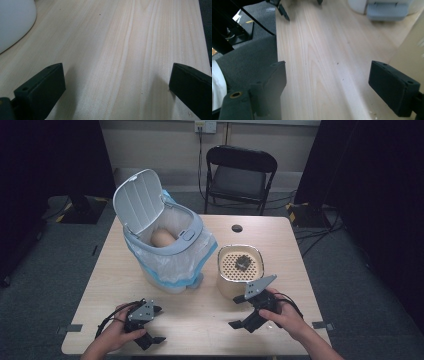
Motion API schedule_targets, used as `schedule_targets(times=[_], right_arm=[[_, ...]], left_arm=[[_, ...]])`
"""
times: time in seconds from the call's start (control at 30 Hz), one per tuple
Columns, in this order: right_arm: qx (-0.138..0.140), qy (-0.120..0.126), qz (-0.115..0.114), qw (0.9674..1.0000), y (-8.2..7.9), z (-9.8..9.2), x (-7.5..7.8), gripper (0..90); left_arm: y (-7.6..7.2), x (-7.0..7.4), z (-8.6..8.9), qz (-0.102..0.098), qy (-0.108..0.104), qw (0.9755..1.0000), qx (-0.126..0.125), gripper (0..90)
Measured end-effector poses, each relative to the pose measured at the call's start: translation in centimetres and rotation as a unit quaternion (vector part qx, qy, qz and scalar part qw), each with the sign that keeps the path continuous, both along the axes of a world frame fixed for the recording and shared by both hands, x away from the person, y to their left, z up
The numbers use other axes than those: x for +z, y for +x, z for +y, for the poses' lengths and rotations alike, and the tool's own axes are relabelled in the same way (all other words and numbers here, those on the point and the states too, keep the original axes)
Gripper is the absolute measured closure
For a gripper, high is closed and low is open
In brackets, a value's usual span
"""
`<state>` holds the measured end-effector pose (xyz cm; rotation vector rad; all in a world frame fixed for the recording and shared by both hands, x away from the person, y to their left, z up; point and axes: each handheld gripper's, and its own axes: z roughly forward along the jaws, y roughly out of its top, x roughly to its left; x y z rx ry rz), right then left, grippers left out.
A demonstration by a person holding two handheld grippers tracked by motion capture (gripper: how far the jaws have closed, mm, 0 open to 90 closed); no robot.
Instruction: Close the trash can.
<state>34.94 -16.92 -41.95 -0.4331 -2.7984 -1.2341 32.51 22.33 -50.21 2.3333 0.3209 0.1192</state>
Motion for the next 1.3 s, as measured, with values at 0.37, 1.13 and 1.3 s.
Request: schedule_targets(times=[0.37,1.13,1.3], right_arm=[[0.017,-0.039,0.011,0.9991,-0.7,0.7,-5.0,14.6],[-0.001,-0.015,-0.079,0.9968,-0.9,0.5,-8.1,11.5],[0.0,-0.015,-0.078,0.9968,-0.9,0.5,-8.1,11.4]], left_arm=[[0.0,0.0,0.0,0.0,0.0,1.0,0.0,0.0],[-0.4,0.8,1.2,0.024,-0.01,0.999,0.036,18.9],[-0.4,2.0,2.4,0.039,-0.015,0.9973,0.06,16.3]])
